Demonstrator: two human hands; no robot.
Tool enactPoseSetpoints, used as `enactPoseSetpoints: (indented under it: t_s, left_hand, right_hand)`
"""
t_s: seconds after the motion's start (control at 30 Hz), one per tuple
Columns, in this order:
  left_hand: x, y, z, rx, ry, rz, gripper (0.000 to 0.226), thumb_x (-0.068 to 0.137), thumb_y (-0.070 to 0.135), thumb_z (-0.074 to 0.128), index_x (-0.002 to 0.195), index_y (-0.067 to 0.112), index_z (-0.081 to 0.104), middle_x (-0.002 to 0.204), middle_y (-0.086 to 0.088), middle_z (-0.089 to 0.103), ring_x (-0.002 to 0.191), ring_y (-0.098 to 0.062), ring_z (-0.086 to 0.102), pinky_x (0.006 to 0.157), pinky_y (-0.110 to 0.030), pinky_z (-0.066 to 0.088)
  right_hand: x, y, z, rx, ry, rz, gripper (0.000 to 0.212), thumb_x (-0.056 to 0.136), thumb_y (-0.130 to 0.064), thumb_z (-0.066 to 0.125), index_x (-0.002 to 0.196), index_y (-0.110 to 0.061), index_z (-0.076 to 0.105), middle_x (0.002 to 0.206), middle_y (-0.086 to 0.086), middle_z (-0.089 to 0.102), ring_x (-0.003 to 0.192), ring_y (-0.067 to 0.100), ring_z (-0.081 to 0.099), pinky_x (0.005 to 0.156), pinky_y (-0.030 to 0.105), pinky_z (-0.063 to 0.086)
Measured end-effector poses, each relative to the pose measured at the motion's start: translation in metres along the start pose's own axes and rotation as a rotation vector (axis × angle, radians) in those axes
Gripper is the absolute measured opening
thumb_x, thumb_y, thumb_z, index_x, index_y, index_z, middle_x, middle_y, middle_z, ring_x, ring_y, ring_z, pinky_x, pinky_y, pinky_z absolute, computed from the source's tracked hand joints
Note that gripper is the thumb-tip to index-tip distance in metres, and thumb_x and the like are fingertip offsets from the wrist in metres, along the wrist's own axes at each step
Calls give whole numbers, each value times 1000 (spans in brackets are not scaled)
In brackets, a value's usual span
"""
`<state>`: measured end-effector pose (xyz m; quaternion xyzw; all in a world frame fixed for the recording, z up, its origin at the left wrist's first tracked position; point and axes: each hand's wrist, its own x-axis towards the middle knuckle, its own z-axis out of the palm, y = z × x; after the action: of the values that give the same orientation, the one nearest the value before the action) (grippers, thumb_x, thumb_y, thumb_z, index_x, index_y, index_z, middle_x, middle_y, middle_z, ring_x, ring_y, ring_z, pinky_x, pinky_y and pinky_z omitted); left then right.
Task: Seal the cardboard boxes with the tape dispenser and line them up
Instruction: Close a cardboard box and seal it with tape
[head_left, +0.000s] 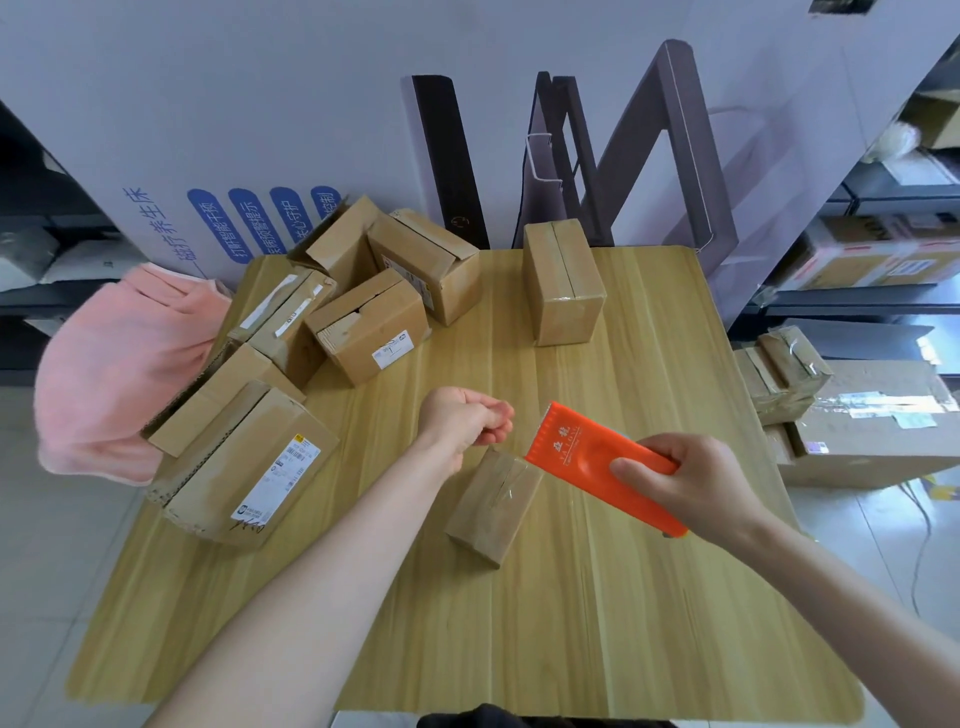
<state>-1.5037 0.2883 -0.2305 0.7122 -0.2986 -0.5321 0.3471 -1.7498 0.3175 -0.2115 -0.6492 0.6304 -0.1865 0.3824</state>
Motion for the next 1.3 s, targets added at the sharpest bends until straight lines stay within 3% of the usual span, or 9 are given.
enactPoseSetpoints:
  t_s: [0.3,0.47,0.7,0.87,1.0,1.1,1.2,1.3]
  left_hand:
    - [28,-21,-8,-2,117,-32,4,80,3,74,82,1,71,65,-7,70,52,-12,62,56,-20,55]
    - [45,-45,0,49,187,-54,10,78,11,77,83,4,72,67,-5,72,55,-12,62,59,-22,54]
    - [69,-78,6,152,250,-112,8,79,19,77,78,13,73,74,-4,74,61,-13,62,78,-31,58]
    - [77,-90,14,214,247,-119,8,80,25,76,77,18,72,73,1,72,68,-14,66,79,-31,56]
    - [78,-100,19,232,266,-119,10,83,26,74,73,24,70,86,2,73,77,-15,66,79,-29,55]
    - [75,-108,22,243,298,-80,19,91,30,64,98,16,75,94,3,72,82,-15,62,75,-24,47]
    - [74,-114,25,300,306,-61,28,97,39,49,97,21,70,86,4,66,86,-21,59,77,-27,46]
    - [78,-123,27,383,362,-70,50,98,44,43,132,10,54,126,-4,62,116,-25,56,96,-34,44]
  right_hand:
    - [-3,36,-16,-102,-12,108,15,77,-37,74,72,-23,73,54,-5,66,42,9,60,46,34,53]
    - [23,40,6,-314,-65,195,29,80,-52,66,77,-23,70,65,-8,64,63,11,62,51,23,42]
    - [57,43,28,-484,-161,227,38,80,-59,60,74,-22,65,68,-7,64,58,13,63,44,19,38]
    - [68,48,39,-513,-202,272,39,80,-58,61,77,-20,68,69,-4,65,56,15,65,44,24,50]
    - [75,48,45,-558,-201,273,38,80,-57,60,77,-20,68,69,-4,65,56,15,64,45,22,48]
    - [78,48,56,-726,-207,239,37,80,-54,56,76,-18,64,67,-4,61,62,17,61,49,21,42]
    - [72,60,69,-753,-223,232,41,80,-57,54,77,-17,64,67,-4,59,65,18,59,48,22,34]
    - [67,68,73,-684,-197,269,43,80,-60,55,79,-19,66,68,-4,61,63,15,58,48,22,33]
